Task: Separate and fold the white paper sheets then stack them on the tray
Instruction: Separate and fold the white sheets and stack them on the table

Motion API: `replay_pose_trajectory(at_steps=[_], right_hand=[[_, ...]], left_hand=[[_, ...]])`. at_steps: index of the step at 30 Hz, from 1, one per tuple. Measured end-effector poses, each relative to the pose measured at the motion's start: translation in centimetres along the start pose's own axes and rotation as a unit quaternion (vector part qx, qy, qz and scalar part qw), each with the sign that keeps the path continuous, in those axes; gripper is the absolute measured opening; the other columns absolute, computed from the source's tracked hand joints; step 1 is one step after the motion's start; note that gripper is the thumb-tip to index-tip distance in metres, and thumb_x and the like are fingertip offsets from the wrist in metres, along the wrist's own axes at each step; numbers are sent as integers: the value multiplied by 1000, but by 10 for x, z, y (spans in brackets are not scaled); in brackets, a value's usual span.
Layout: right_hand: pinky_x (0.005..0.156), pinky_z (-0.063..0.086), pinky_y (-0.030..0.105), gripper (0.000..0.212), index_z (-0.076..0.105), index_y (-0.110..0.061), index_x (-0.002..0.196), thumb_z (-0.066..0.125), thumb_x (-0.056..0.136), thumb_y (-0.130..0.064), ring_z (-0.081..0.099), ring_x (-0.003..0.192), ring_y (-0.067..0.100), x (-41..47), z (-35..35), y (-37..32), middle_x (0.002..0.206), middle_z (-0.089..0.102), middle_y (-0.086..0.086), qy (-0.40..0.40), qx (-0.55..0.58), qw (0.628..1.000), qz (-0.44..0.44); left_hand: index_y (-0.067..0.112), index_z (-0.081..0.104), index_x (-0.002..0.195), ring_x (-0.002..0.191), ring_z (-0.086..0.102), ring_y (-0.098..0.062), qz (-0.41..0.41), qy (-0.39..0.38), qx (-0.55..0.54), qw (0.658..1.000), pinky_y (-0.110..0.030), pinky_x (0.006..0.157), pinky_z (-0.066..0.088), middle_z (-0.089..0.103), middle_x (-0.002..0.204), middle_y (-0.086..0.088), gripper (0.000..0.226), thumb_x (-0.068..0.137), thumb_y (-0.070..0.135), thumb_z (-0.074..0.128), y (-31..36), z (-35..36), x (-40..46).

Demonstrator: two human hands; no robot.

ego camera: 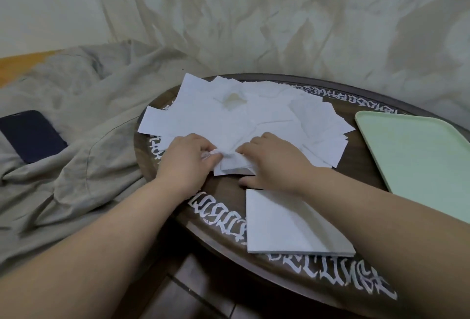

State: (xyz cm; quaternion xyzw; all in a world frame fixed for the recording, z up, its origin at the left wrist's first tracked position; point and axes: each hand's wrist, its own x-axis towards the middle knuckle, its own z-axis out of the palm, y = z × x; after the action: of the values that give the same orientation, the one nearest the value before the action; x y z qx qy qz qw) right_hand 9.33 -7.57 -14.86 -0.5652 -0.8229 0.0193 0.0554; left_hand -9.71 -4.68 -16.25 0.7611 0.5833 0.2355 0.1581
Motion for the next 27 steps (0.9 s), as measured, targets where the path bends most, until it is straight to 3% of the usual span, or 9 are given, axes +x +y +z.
replay_pose_trajectory(at_steps=[3, 5, 8, 13, 18, 21, 23, 25, 27], right_hand=[[67, 37, 34, 17, 60, -15, 105, 53, 90, -22, 52, 99, 26, 12, 2, -6, 100, 57, 4, 25, -53, 998, 11], [64, 37, 34, 15, 60, -13, 99, 49, 90, -13, 56, 92, 30, 17, -5, -10, 96, 60, 6, 29, -52, 998, 25], [68, 41, 36, 15, 59, -12, 99, 47, 91, -15, 56, 88, 32, 21, -29, -14, 94, 64, 8, 86, 10, 995, 48], [60, 29, 34, 13, 50, -15, 81, 48, 93, -18, 45, 74, 27, 27, -62, -15, 75, 53, 1, 148, 93, 979, 109], [61, 36, 36, 27, 43, -16, 66, 50, 92, -17, 48, 70, 26, 22, -86, -21, 69, 53, 4, 207, 206, 947, 132], [58, 33, 33, 26, 46, -11, 66, 52, 91, -16, 45, 64, 21, 10, -99, -32, 63, 50, 2, 229, 278, 923, 138], [61, 37, 32, 23, 55, -4, 69, 56, 89, -16, 48, 66, 19, 1, -104, -37, 66, 56, 10, 230, 368, 888, 153], [67, 44, 32, 20, 62, 0, 77, 61, 86, -18, 57, 72, 20, -11, -109, -43, 77, 65, 17, 220, 477, 835, 164], [70, 50, 34, 11, 67, -3, 84, 63, 86, -13, 66, 78, 19, -25, -114, -51, 83, 71, 11, 205, 569, 779, 167]], left_hand=[[20, 73, 104, 125, 50, -17, 16, -5, -37, 999, -21, 94, 30, 61, 131, 3, 20, 96, 31, 59, 2, -12, 0], [21, 69, 117, 132, 44, -14, 10, 8, -60, 998, -18, 98, 26, 54, 141, 3, 25, 99, 24, 51, 2, -22, -1], [20, 60, 129, 136, 42, -18, -26, 56, -85, 994, -25, 108, 29, 47, 147, 4, 33, 101, 17, 44, -4, -35, -5], [16, 58, 131, 131, 44, -13, -47, 108, -115, 986, -17, 98, 28, 51, 142, 1, 35, 100, 12, 44, -5, -49, -11], [19, 65, 97, 78, 54, -2, -61, 159, -143, 975, -25, 78, 37, 61, 110, 3, 13, 96, 17, 51, 11, -70, -16], [11, 68, 83, 51, 53, -1, -87, 155, -185, 967, -25, 58, 39, 66, 79, -6, 22, 96, 22, 53, 25, -86, -20], [13, 69, 78, 57, 57, -2, -95, 133, -244, 956, -21, 66, 49, 69, 81, -13, 24, 95, 26, 57, 31, -93, -26], [25, 69, 77, 86, 67, -17, -120, 78, -312, 939, -40, 87, 55, 72, 92, -10, 22, 93, 38, 62, 34, -97, -34], [34, 65, 84, 102, 66, -19, -157, -16, -358, 920, -48, 96, 52, 71, 104, -1, 24, 85, 57, 65, 43, -101, -47]])
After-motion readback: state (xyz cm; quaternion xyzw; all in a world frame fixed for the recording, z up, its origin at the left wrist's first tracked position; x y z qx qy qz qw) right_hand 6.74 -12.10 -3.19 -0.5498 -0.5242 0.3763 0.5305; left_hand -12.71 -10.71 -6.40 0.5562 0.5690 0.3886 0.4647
